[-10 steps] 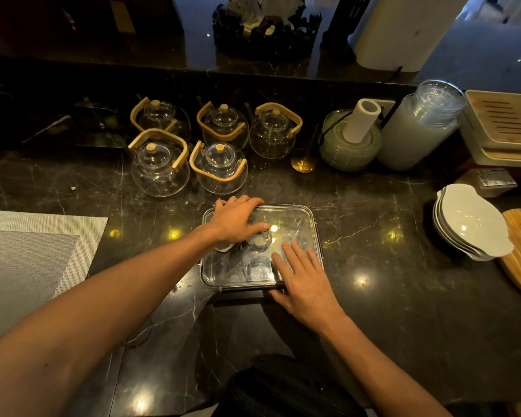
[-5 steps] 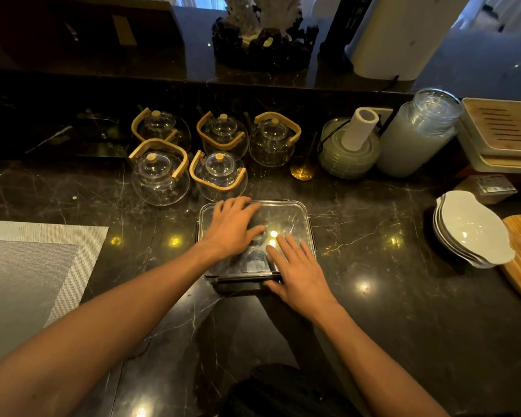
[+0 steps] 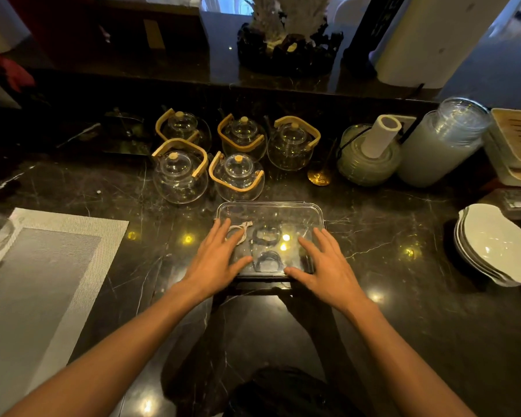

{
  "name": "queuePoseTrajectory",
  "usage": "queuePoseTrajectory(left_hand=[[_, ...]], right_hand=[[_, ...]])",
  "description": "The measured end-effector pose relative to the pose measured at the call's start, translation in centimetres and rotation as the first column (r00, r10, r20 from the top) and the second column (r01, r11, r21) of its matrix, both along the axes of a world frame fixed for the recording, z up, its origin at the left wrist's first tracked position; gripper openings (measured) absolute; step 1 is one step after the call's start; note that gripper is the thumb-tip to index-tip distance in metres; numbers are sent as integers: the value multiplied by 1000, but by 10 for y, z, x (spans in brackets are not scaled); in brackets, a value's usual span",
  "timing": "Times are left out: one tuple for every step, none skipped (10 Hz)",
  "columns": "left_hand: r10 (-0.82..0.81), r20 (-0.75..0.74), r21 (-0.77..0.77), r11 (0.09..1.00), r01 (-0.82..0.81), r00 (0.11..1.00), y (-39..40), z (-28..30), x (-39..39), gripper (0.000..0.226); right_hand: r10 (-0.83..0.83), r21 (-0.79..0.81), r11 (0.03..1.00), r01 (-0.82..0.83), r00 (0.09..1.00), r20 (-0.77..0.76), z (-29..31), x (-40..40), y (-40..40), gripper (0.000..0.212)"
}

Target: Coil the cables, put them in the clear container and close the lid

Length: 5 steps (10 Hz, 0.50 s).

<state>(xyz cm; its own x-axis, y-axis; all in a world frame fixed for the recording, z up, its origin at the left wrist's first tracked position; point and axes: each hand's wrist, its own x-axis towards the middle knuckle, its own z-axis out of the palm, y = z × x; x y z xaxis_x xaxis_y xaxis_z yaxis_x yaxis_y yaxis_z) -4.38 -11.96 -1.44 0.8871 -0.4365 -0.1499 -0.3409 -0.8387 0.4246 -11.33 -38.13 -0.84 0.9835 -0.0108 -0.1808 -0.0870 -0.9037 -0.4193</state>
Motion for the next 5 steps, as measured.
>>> queuePoseTrajectory(left_hand=[[7, -48, -78, 997, -10, 999, 1, 0, 2, 73], [5, -63, -90, 996, -11, 998, 0, 3, 5, 72], [9, -88, -81, 997, -16, 996, 1, 7, 7, 72], [-2, -90, -51, 999, -3, 996, 1, 11, 9, 72], [-53, -99, 83, 995, 61, 994, 0, 24, 20, 71]], right_hand=[[0, -16, 1000, -1, 1000, -15, 2, 0, 3, 87], [1, -24, 1000, -2, 1000, -27, 5, 2, 6, 86], [-2, -37, 999, -1, 998, -65, 11, 4, 10, 86], [2, -56, 998, -7, 997, -72, 15, 4, 13, 84], [32, -128, 991, -47, 993, -115, 21, 9, 14, 80]])
